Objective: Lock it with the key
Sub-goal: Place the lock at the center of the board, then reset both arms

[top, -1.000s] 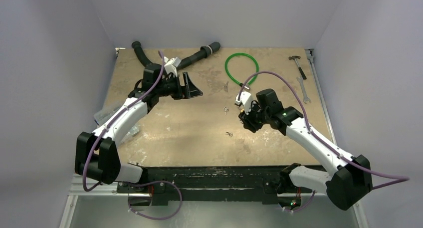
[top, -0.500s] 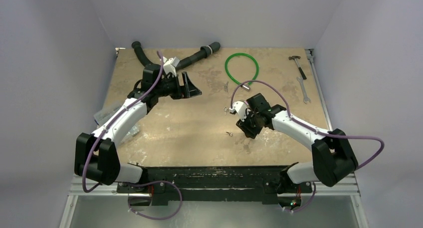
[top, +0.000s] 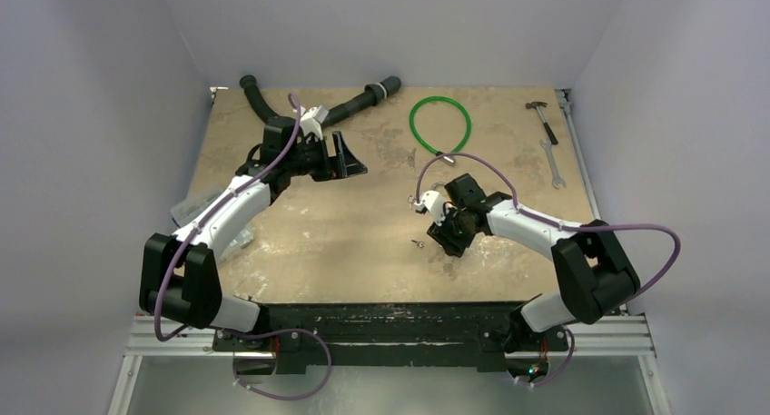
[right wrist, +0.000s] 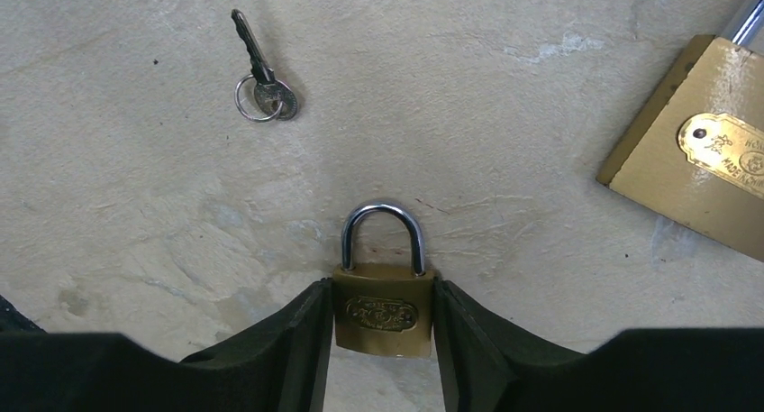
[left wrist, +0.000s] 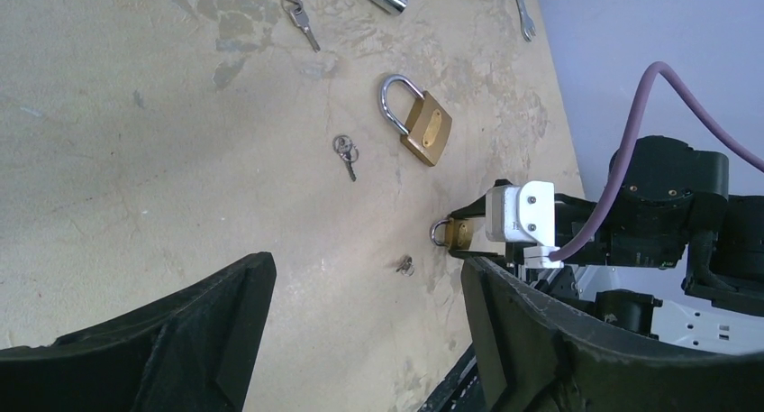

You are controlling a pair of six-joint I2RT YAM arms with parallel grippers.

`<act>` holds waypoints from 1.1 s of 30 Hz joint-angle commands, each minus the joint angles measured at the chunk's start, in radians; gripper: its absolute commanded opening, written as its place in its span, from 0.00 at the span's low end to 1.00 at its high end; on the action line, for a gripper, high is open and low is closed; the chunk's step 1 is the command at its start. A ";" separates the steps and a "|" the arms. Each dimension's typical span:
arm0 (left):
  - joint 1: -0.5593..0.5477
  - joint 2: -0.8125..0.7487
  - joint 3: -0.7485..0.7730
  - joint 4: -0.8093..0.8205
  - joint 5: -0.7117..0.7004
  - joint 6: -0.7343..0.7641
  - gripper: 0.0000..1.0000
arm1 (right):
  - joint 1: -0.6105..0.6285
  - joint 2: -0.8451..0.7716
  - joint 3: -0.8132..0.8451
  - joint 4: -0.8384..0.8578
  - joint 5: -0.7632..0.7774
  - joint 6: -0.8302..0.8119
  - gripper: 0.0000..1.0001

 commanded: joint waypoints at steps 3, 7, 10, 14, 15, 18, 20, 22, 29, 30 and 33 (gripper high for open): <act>0.011 -0.004 0.057 -0.014 -0.008 0.029 0.87 | 0.001 -0.015 0.003 0.034 -0.052 -0.022 0.65; 0.019 -0.011 0.079 -0.093 -0.008 0.121 0.95 | 0.000 -0.052 0.008 0.025 -0.095 -0.018 0.78; 0.025 -0.014 0.112 -0.199 -0.026 0.252 0.98 | -0.003 -0.109 0.011 0.017 -0.113 -0.017 0.88; 0.034 -0.004 0.180 -0.352 -0.066 0.387 1.00 | -0.017 -0.187 0.056 -0.005 -0.139 0.004 0.99; 0.036 0.002 0.197 -0.394 -0.083 0.416 1.00 | -0.021 -0.208 0.067 -0.006 -0.142 0.016 0.99; 0.040 0.027 0.260 -0.486 -0.122 0.500 1.00 | -0.040 -0.257 0.099 -0.006 -0.140 0.021 0.99; 0.042 0.046 0.302 -0.547 -0.154 0.551 1.00 | -0.089 -0.270 0.129 -0.009 -0.157 0.021 0.99; 0.051 0.053 0.325 -0.576 -0.209 0.578 1.00 | -0.161 -0.273 0.173 -0.014 -0.188 0.028 0.99; 0.258 0.111 0.433 -0.631 -0.177 0.525 1.00 | -0.420 -0.194 0.358 -0.002 -0.236 0.067 0.99; 0.290 0.122 0.453 -0.635 -0.187 0.529 1.00 | -0.456 -0.172 0.387 0.001 -0.242 0.081 0.99; 0.379 0.158 0.515 -0.643 -0.230 0.549 1.00 | -0.573 -0.099 0.483 0.012 -0.273 0.136 0.99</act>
